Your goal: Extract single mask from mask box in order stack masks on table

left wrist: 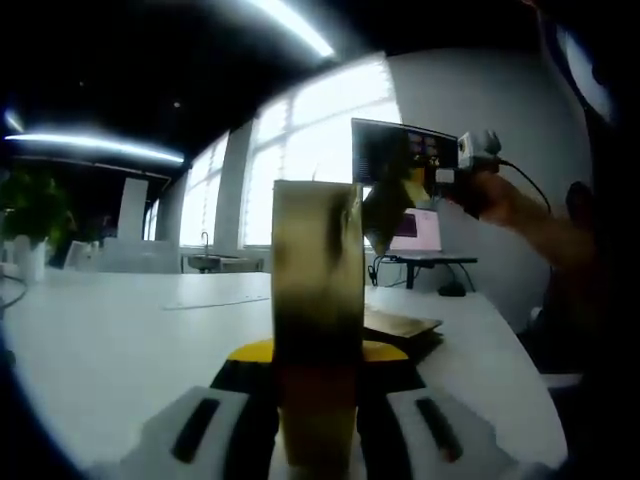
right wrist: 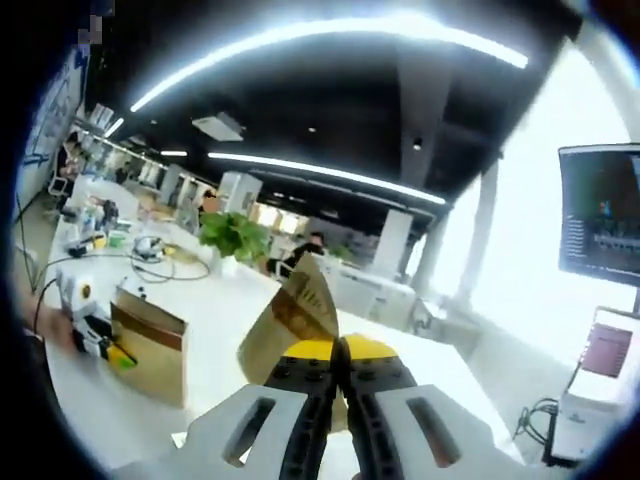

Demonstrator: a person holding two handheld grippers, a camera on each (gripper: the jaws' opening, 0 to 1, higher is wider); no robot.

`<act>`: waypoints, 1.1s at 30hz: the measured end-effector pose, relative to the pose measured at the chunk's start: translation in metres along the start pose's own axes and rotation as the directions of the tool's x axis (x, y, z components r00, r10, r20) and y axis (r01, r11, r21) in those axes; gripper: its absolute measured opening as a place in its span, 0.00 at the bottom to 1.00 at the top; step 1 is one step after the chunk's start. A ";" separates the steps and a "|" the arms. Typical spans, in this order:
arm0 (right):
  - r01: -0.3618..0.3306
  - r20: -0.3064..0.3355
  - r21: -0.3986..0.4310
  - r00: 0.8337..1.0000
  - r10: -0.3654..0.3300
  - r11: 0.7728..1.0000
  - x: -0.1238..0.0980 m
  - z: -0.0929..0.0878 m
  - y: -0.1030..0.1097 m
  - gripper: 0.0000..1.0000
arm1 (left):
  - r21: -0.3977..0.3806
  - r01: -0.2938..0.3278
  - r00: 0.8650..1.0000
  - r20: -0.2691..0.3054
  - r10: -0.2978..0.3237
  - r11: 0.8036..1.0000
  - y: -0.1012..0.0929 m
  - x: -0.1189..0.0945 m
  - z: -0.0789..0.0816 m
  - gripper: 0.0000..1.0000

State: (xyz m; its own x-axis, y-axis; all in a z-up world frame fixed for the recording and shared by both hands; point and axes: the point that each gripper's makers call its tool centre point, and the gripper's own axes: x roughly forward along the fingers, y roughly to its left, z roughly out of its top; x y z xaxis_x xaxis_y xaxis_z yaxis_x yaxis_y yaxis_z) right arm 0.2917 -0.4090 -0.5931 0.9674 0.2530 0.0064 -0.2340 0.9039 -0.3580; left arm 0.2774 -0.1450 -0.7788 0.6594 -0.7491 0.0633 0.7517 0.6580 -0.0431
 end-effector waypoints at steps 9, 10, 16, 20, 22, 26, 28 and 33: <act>-0.017 -0.093 -0.048 0.996 0.013 0.999 0.014 -0.028 0.007 0.00 | 0.000 0.001 1.000 -0.001 -0.001 1.000 -0.002 0.000 0.000 0.31; -0.018 -0.114 -0.080 0.993 0.009 0.997 0.016 -0.032 0.008 0.00 | 0.000 0.002 1.000 -0.001 -0.002 1.000 -0.002 0.000 0.000 0.31; -0.015 -0.159 -0.144 0.987 -0.008 0.989 0.024 -0.045 0.017 0.00 | -0.001 0.001 1.000 -0.001 -0.001 1.000 -0.002 0.001 0.000 0.31; -0.021 -0.169 -0.151 0.986 -0.005 0.988 0.029 -0.051 0.021 0.00 | 0.000 0.001 1.000 -0.001 -0.001 1.000 -0.002 0.001 0.000 0.31; -0.035 -0.173 -0.156 0.985 0.007 0.987 0.033 -0.055 0.024 0.00 | -0.001 0.001 1.000 -0.001 -0.001 1.000 -0.002 0.001 0.000 0.31; -0.057 -0.201 -0.143 0.979 0.027 0.988 0.041 -0.072 0.026 0.00 | -0.002 0.002 1.000 -0.001 -0.002 1.000 -0.002 0.001 0.000 0.31; -0.060 -0.209 -0.154 0.978 0.027 0.986 0.043 -0.076 0.026 0.00 | -0.003 0.002 1.000 -0.001 -0.002 1.000 -0.002 0.001 0.000 0.31; -0.080 -0.234 -0.205 0.972 0.031 0.976 0.045 -0.080 0.034 0.00 | -0.004 0.002 1.000 0.000 -0.002 1.000 -0.002 0.001 0.000 0.31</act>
State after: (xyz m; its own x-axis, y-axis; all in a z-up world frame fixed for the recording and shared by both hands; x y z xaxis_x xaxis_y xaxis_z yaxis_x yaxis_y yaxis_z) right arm 0.3354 -0.3946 -0.6791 0.9554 0.1933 -0.2234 -0.2865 0.7909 -0.5407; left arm 0.2767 -0.1473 -0.7782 0.6579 -0.7504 0.0630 0.7531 0.6563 -0.0470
